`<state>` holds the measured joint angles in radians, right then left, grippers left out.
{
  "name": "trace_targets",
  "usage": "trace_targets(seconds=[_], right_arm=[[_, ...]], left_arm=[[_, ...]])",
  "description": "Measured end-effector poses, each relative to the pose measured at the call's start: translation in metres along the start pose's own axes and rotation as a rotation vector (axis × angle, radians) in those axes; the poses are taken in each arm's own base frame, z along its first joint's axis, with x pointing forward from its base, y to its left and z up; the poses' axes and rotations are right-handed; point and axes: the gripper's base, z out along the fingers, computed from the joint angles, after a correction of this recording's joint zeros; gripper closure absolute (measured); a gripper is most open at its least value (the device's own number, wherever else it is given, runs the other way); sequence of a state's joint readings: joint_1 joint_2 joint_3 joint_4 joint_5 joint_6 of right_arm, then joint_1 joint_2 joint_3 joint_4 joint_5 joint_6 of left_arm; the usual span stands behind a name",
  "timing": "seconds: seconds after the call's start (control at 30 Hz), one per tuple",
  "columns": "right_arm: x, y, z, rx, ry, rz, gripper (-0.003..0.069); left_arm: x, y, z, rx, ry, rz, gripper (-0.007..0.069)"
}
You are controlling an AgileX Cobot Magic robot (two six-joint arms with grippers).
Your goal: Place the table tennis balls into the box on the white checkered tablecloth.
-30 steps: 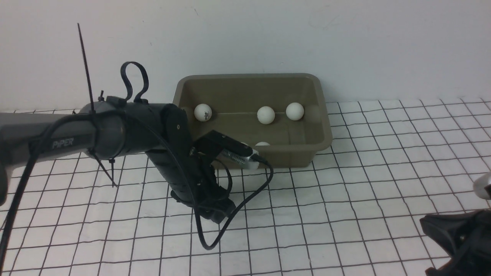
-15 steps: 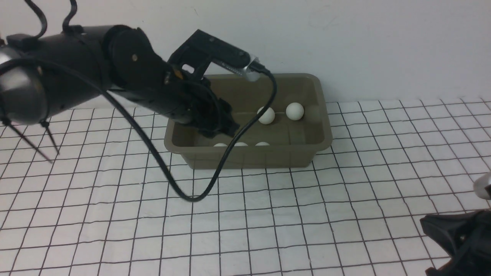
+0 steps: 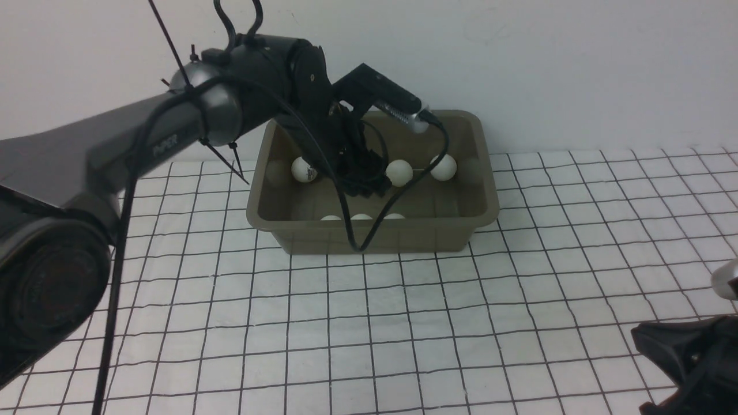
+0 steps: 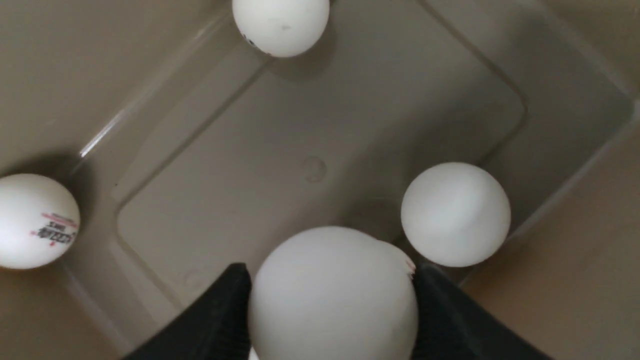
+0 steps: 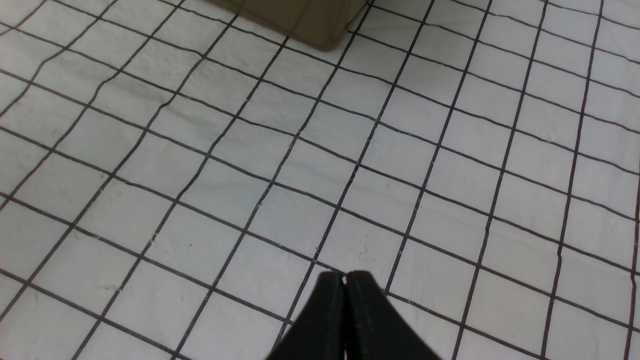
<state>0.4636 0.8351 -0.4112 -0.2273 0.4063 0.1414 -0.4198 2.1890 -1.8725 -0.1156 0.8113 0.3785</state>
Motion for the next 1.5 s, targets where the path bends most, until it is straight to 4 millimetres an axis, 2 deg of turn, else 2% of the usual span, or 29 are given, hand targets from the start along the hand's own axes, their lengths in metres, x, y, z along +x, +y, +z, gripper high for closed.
trace_targets(seconds=[0.07, 0.17, 0.37, 0.53, 0.6, 0.63, 0.7, 0.73, 0.8, 0.83, 0.9, 0.93, 1.0, 1.03, 1.07, 1.17, 1.37, 1.5], right_arm=[[0.0, 0.0, 0.0, 0.0, 0.0, 0.0, 0.0676], [0.0, 0.0, 0.0, 0.0, 0.0, 0.0, 0.0676], [0.0, 0.0, 0.0, 0.0, 0.0, 0.0, 0.0676], [0.0, 0.0, 0.0, 0.0, 0.001, 0.0, 0.0676], [0.0, 0.0, 0.0, 0.0, 0.001, 0.0, 0.0676], [0.0, 0.0, 0.0, 0.0, 0.001, 0.0, 0.0676], [0.0, 0.0, 0.0, 0.0, 0.001, 0.0, 0.0676], [0.0, 0.0, 0.0, 0.0, 0.001, 0.0, 0.0676], [0.0, 0.0, 0.0, 0.0, 0.001, 0.0, 0.0676], [0.0, 0.0, 0.0, 0.0, 0.001, 0.0, 0.0676], [0.0, 0.0, 0.0, 0.0, 0.001, 0.0, 0.0676], [0.0, 0.0, 0.0, 0.0, 0.001, 0.0, 0.0676], [0.0, 0.0, 0.0, 0.0, 0.001, 0.0, 0.0676], [0.0, 0.0, 0.0, 0.0, 0.001, 0.0, 0.0676], [0.0, 0.0, 0.0, 0.0, 0.001, 0.0, 0.0676], [0.0, 0.0, 0.0, 0.0, 0.001, 0.0, 0.0676], [0.0, 0.0, 0.0, 0.0, 0.001, 0.0, 0.0676], [0.0, 0.0, 0.0, 0.0, 0.001, 0.0, 0.0676]], left_arm=[[0.0, 0.0, 0.002, -0.001, 0.001, 0.001, 0.0229], [-0.005, 0.003, -0.005, -0.015, 0.007, 0.02, 0.0194], [-0.017, 0.007, -0.034, -0.04, 0.026, 0.053, 0.023], [-0.027, 0.006, -0.084, -0.044, 0.025, 0.057, 0.0377], [-0.029, 0.004, -0.106, -0.044, 0.015, 0.062, 0.0464], [-0.03, 0.002, -0.124, -0.046, -0.001, 0.068, 0.0526], [-0.03, -0.001, -0.157, -0.056, -0.035, 0.077, 0.0601], [-0.029, -0.003, -0.182, -0.065, -0.062, 0.08, 0.0619], [-0.027, -0.006, -0.203, -0.07, -0.087, 0.081, 0.0628], [-0.024, -0.009, -0.223, -0.075, -0.12, 0.082, 0.0629], [-0.017, -0.015, -0.243, -0.065, -0.148, 0.079, 0.0629], [-0.009, -0.022, -0.265, -0.047, -0.178, 0.075, 0.0629], [0.006, -0.031, -0.286, -0.02, -0.203, 0.069, 0.0629], [0.006, -0.031, -0.284, -0.015, -0.197, 0.068, 0.0629], [0.017, -0.038, -0.299, -0.001, -0.213, 0.065, 0.0629], [0.038, -0.047, -0.321, 0.003, -0.231, 0.066, 0.0629], [0.056, -0.056, -0.352, -0.01, -0.287, 0.073, 0.0629], [0.058, -0.057, -0.356, -0.013, -0.296, 0.074, 0.0629]])
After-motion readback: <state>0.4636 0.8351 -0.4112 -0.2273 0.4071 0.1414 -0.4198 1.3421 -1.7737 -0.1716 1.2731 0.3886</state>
